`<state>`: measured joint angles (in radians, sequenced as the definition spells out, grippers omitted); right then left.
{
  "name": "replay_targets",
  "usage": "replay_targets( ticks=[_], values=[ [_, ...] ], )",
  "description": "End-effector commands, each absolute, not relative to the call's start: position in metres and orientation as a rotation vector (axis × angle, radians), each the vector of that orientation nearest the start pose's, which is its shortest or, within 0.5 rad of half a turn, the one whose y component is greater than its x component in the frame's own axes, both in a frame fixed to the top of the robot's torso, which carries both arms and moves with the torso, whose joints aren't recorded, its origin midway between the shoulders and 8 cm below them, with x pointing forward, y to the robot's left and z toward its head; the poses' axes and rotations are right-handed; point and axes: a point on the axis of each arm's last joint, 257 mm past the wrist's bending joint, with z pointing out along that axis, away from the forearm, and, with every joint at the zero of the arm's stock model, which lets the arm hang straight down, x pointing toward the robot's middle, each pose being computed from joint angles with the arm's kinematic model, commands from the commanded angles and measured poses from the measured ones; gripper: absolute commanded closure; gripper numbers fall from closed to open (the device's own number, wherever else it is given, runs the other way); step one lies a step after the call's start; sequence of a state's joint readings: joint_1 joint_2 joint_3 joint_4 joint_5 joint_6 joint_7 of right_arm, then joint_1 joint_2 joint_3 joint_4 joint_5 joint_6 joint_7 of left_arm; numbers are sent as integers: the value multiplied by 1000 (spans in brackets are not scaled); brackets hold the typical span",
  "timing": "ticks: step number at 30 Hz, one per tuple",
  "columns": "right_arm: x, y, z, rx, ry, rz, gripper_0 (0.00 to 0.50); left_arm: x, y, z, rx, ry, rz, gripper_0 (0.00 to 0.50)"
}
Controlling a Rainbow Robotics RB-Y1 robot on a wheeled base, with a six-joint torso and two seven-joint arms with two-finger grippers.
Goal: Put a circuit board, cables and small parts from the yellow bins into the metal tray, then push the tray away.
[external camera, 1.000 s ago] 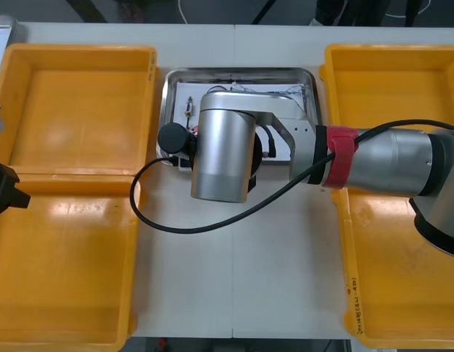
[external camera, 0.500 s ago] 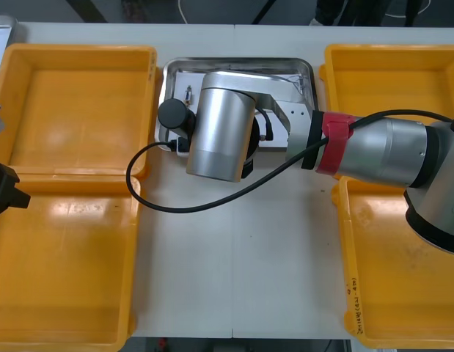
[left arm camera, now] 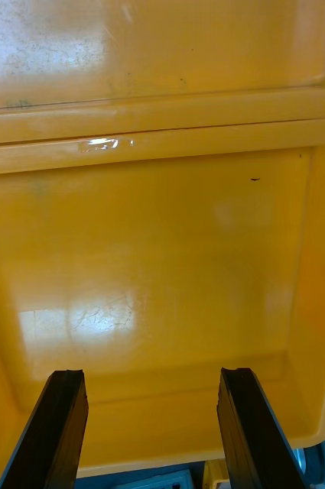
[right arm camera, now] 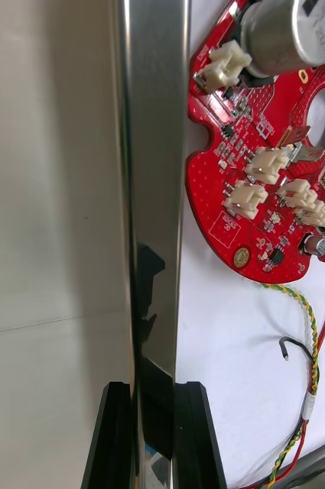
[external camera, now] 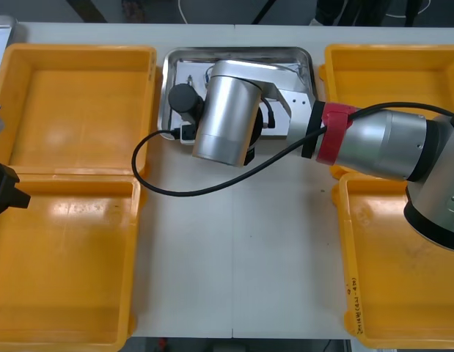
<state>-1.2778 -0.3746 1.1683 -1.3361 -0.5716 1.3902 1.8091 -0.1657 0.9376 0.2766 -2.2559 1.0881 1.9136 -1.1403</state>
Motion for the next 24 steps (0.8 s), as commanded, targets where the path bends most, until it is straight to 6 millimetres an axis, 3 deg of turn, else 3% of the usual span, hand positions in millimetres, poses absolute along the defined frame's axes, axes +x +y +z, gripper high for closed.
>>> replay_targets(
  ticks=[1,24],
  values=[
    [576,10,-152,-1755,1749,-789,500,344,364,-135,158,2723,53,0],
    [607,10,-144,-1739,1720,-802,500,344,364,-135,158,2723,53,0]
  ],
)
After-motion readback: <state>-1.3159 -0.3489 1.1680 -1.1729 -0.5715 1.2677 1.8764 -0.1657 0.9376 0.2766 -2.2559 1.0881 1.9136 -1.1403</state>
